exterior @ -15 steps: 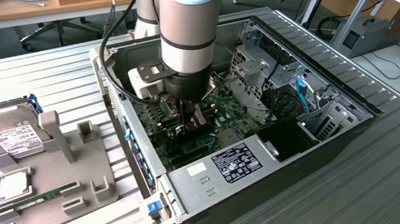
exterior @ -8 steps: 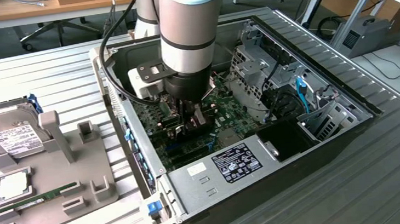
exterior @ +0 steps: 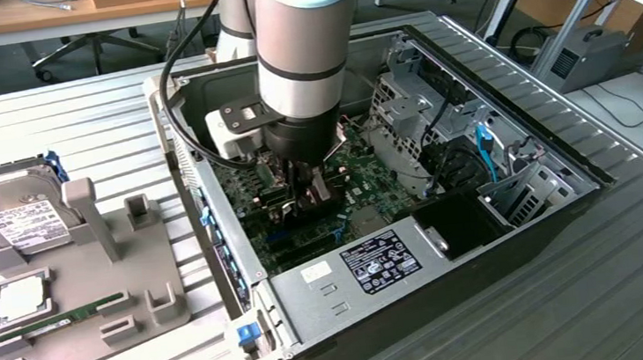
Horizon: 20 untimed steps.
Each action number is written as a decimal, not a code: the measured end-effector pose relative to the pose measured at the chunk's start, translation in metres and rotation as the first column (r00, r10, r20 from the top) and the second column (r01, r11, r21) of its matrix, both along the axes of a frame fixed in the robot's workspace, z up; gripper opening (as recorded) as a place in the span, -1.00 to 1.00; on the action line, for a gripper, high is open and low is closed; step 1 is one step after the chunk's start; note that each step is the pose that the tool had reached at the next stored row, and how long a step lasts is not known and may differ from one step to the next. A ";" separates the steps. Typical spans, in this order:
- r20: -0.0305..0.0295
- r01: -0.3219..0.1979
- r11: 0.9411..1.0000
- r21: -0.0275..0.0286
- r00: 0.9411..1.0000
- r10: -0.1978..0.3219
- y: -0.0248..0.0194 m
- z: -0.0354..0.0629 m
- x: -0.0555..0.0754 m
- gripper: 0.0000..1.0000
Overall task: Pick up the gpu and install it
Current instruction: 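Insert the gpu into the slot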
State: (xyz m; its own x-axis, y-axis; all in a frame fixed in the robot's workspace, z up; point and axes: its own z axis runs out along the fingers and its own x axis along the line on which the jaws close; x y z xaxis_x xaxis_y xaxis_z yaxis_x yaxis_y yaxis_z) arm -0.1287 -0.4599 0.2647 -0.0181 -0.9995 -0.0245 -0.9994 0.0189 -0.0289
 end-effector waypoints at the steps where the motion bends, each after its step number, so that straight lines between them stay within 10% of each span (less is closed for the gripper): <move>1: 0.000 0.000 1.000 0.000 1.000 0.000 0.0000 0.0000 0.000 -0.47; 20: 0.000 0.000 1.000 0.000 1.000 0.000 0.0000 -0.0019 -0.001 -0.47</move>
